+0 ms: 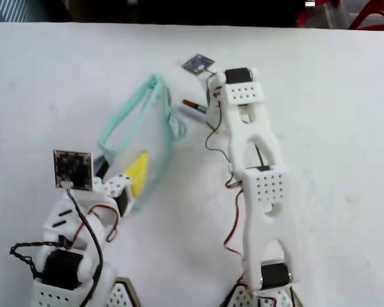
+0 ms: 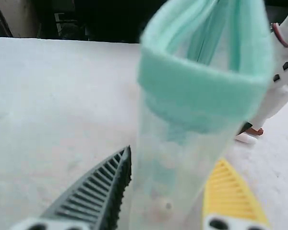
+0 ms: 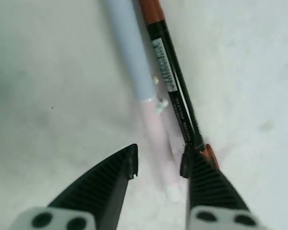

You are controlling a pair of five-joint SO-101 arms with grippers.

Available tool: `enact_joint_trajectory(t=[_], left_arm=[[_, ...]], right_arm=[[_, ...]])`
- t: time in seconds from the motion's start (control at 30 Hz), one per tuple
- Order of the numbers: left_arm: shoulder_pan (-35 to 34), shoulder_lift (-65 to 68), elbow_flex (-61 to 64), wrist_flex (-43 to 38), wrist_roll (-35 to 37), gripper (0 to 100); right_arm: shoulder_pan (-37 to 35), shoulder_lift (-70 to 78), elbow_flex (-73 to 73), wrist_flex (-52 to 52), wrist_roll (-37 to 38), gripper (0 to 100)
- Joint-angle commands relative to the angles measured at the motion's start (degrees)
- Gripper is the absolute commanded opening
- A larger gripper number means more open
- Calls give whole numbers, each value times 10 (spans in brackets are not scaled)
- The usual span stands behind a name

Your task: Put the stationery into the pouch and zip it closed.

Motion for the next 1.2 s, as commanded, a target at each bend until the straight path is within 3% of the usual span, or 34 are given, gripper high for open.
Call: enact_joint_trajectory(t=[0.0, 0.47, 0.57, 0.63, 0.93, 1.17], left_arm=[[-1, -5, -5, -27, 4, 245], [-1, -5, -5, -25, 4, 245], [-1, -5, -5, -25, 4, 245], [-1, -5, -5, -25, 4, 245], [-1, -5, -5, -25, 4, 245], [-1, -5, -5, -25, 4, 245]], right_arm=[[-1, 1, -32, 4, 11, 68], [-1, 49, -28, -7, 14, 72], [0, 52, -32, -5, 14, 8], [13, 45, -33, -3, 14, 19], [57, -107, -40, 82, 11, 18], [44, -297, 61, 82, -1, 18]])
